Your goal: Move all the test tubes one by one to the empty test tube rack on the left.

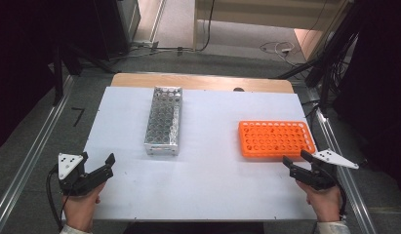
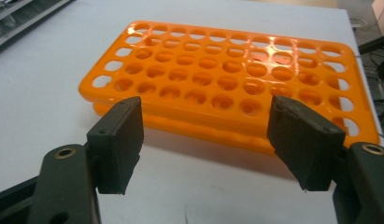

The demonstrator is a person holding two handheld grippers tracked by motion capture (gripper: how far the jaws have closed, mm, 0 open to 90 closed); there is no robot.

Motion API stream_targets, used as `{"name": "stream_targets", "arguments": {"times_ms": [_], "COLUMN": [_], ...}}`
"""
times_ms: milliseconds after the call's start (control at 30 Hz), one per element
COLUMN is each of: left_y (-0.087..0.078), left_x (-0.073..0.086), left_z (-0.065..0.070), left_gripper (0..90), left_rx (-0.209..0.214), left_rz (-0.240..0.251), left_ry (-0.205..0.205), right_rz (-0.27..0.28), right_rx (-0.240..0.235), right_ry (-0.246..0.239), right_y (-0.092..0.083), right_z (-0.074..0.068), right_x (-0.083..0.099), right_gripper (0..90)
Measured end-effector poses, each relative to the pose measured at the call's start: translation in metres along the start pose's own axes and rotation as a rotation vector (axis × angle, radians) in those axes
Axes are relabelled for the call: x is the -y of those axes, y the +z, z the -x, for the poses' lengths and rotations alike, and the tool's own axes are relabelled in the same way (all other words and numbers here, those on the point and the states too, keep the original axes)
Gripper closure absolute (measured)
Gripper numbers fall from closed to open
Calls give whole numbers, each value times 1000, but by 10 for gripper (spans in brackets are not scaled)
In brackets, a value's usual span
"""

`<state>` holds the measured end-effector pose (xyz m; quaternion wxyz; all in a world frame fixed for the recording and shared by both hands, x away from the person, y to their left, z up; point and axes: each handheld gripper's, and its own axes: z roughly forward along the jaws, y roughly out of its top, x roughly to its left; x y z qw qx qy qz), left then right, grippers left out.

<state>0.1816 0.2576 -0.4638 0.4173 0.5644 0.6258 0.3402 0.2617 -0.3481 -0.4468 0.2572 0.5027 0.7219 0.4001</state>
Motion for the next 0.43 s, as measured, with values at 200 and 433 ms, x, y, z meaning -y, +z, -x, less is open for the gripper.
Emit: {"name": "stream_targets", "arguments": {"times_ms": [200, 433], "left_y": [1, 12], "left_x": [2, 7], "left_z": [-7, -7], "left_gripper": [144, 143], "left_rx": [-19, -19], "left_rz": [-13, -78], "left_ry": [-15, -34], "right_rz": [-37, -109], "right_rx": [58, 114], "right_ry": [43, 89], "right_y": [0, 0], "right_z": [19, 34], "right_x": [14, 36], "right_gripper": [255, 159]}}
